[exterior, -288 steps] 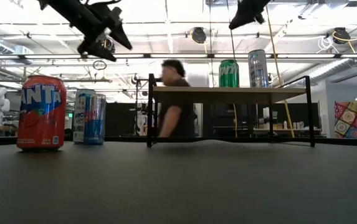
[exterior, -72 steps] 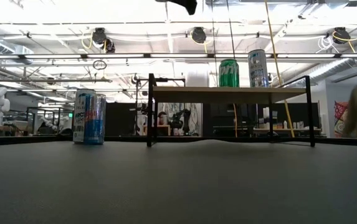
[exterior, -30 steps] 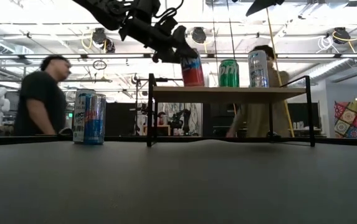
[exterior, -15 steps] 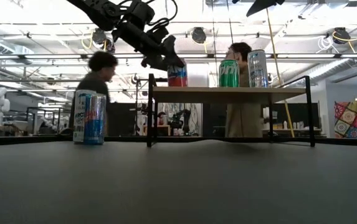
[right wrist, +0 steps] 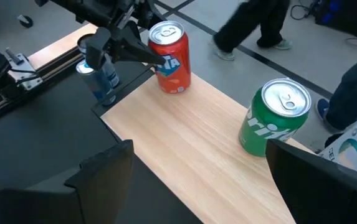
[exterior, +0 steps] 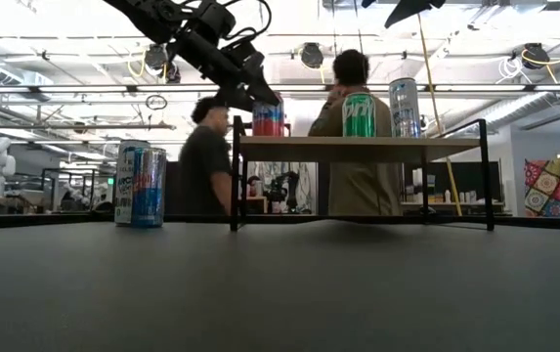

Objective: Place canned beverage on shelf
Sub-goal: Put the top red soda can on the shelf, then put the top blue soda can on the shelf

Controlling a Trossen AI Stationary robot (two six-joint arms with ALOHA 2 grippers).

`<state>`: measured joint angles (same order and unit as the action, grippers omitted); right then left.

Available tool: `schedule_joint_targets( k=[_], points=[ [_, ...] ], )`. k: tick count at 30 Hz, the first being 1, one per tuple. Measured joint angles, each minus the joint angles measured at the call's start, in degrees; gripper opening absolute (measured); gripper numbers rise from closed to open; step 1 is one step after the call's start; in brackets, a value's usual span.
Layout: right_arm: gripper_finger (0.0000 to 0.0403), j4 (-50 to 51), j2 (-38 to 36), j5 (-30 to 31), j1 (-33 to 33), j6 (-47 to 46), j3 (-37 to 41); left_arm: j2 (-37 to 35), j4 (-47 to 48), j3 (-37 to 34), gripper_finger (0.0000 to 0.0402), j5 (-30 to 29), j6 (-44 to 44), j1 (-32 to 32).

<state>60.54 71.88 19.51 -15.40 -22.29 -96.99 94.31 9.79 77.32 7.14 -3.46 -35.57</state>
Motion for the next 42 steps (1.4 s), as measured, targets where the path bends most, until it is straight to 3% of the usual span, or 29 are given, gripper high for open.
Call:
schedule_joint_targets(
  k=[8,18,26,36,42],
  points=[
    [0.0353,-1.13,0.98,-0.04,0.0,0.18,0.02,-0.09,-0.08,-0.09,0.0297,-0.02,0.15,-0.05],
    [0.0353,-4.65,1.05,-0.07,0.0,0.61,0.04,-3.23,-0.25,-0.18,0.0394,-3.29,-0.35,-0.72],
    [0.0353,-5.93,1.05,-0.07,0.0,0.68,0.04,-10.38,2.17,-0.15,0.0391,-3.26,0.03,-1.57],
    [0.0353,-12.05,1.86,-0.44,0.0,3.09,0.02,-18.35,17.61,-2.96,0.0391,-3.45,1.0,-3.65],
    [0.0353,-20.31,6.17,-9.66,0.15,8.63,0.0,-22.1,19.78,-6.75,0.0391,-3.49,4.56,-2.12]
  ],
)
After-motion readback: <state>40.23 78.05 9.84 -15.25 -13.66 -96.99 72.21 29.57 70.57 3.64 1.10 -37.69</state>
